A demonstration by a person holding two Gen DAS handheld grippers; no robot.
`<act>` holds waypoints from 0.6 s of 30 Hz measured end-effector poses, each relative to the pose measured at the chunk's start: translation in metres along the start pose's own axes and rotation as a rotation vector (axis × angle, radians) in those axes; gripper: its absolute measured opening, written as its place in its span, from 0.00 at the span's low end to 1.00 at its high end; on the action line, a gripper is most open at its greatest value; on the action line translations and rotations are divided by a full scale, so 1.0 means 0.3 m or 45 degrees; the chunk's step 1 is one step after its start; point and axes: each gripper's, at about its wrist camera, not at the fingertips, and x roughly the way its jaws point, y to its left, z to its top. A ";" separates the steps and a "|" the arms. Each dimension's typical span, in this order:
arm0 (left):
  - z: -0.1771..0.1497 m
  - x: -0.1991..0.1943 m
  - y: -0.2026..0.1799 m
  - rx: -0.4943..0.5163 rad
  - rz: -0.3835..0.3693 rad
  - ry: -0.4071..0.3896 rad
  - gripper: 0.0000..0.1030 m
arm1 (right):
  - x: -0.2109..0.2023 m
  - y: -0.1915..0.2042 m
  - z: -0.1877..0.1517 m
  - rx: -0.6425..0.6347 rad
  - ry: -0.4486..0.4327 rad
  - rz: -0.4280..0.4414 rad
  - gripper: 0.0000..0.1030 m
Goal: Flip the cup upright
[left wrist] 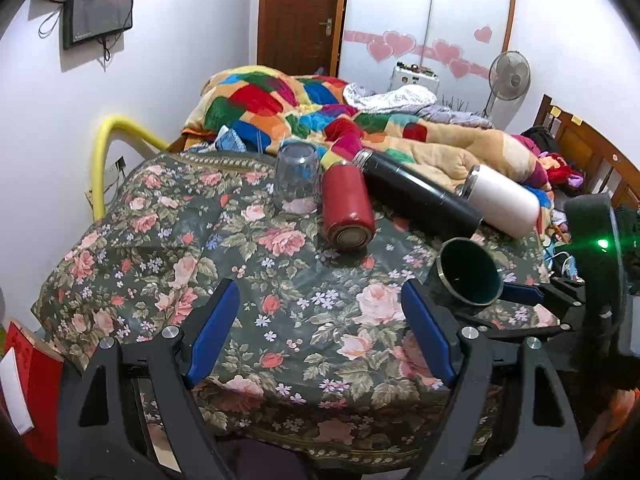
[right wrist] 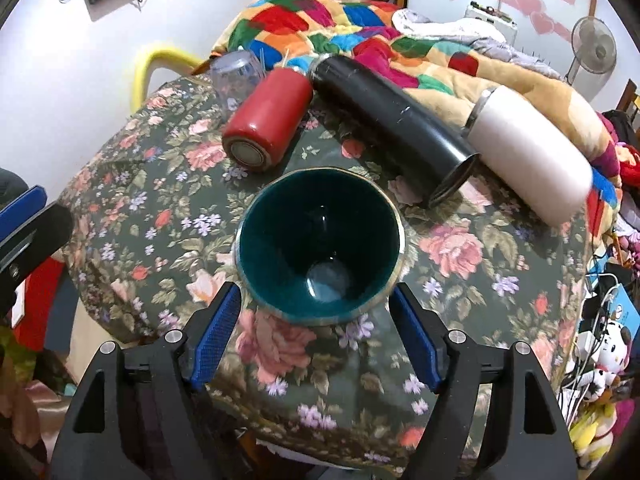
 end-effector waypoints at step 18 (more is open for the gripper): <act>0.101 -0.562 -0.124 0.027 -0.163 -0.489 0.81 | -0.803 0.013 -0.125 0.041 -0.847 -0.049 0.76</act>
